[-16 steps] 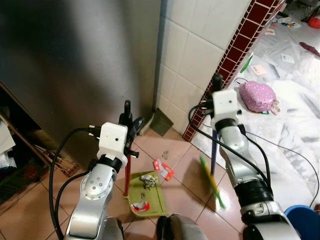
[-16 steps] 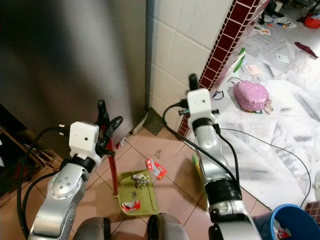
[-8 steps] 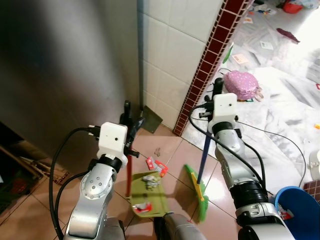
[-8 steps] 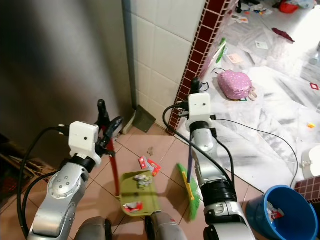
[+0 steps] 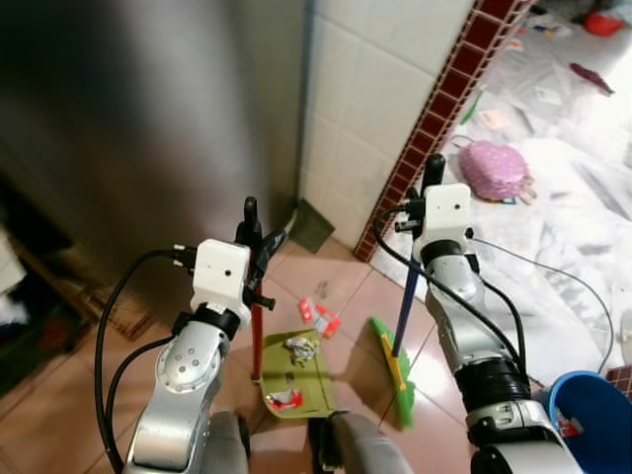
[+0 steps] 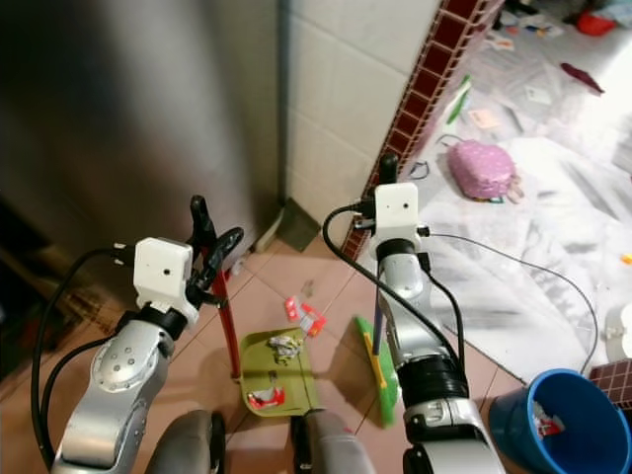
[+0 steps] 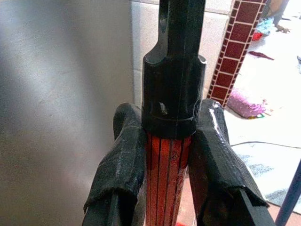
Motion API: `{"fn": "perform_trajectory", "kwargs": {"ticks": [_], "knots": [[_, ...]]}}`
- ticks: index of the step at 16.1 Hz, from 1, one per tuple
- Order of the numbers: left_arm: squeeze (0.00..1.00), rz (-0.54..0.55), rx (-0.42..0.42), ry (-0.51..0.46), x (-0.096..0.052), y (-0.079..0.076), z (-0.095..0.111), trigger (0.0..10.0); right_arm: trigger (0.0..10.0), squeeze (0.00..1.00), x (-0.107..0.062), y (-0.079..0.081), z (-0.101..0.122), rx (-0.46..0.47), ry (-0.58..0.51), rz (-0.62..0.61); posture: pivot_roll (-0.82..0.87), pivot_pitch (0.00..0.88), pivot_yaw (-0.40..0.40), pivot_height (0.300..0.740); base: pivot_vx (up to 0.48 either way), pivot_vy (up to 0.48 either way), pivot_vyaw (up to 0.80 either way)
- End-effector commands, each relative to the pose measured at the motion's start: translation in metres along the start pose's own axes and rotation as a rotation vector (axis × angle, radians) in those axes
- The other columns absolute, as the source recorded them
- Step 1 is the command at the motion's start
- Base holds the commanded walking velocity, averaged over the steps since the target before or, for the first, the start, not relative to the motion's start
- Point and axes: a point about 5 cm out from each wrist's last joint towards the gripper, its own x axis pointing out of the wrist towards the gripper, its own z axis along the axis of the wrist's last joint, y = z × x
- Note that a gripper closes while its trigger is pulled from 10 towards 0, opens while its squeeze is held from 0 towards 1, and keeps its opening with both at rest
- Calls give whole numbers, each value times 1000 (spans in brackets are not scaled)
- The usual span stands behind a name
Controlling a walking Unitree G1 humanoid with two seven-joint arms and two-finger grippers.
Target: Sweep floor
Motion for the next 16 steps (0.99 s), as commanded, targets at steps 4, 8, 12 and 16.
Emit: {"fn": "perform_trajectory", "kwargs": {"ticks": [4, 8, 12, 16], "knots": [[0, -24, 3, -42, -1, -4, 10, 10000, 10000, 0, -2, -5, -2, -4, 5, -13, 33, 141, -68, 740, -275, 0, 0], [0, -34, 4, -39, -2, -4, 11, 10000, 10000, 0, -3, -7, -3, -22, 6, -20, 34, 143, -68, 740, -134, 0, 0], [0, -53, 13, -43, -2, -5, 12, 10000, 10000, 0, -1, -10, -3, -50, 17, -11, 31, 149, -71, 740, 0, 0, 0], [0, -22, 141, -98, 4, 24, 8, 10000, 10000, 0, 9, -9, -2, 30, 51, 51, 17, 153, -66, 740, 0, 0, 0]]}}
